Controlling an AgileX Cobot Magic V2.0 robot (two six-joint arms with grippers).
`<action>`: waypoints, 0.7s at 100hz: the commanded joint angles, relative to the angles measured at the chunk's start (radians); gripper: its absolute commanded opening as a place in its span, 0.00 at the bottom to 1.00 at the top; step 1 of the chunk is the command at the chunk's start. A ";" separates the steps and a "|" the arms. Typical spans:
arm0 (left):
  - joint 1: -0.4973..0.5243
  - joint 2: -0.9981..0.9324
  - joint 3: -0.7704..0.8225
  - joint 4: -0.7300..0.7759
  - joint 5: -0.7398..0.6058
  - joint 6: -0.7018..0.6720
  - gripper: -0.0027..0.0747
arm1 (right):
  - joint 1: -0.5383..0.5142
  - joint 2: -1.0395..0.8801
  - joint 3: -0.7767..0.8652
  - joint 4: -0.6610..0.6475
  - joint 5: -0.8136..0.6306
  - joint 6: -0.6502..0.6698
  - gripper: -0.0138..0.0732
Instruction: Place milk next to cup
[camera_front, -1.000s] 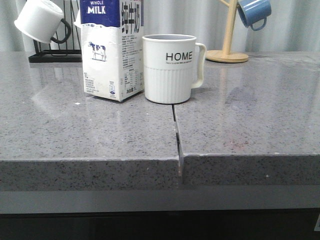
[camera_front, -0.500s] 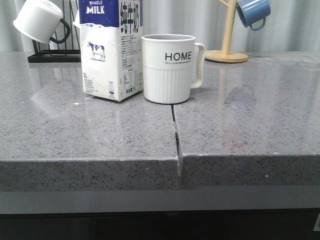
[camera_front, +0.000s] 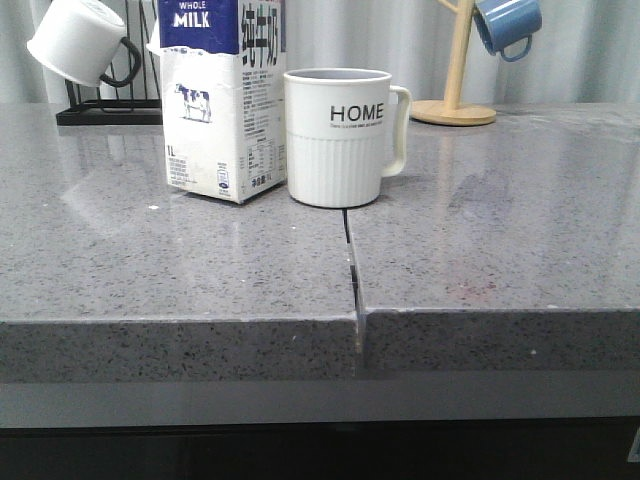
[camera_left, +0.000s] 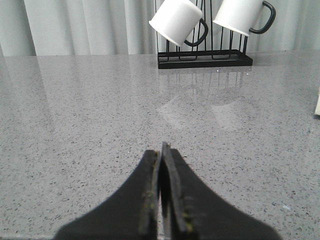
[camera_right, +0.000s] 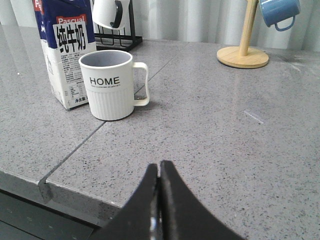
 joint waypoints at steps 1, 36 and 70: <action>-0.005 -0.032 0.043 0.000 -0.078 0.000 0.01 | -0.003 0.012 -0.025 0.000 -0.079 0.000 0.08; -0.005 -0.032 0.043 0.000 -0.078 0.000 0.01 | -0.004 0.012 -0.022 0.000 -0.087 0.000 0.08; -0.005 -0.032 0.043 0.000 -0.078 0.000 0.01 | -0.307 -0.009 0.182 -0.006 -0.418 -0.001 0.08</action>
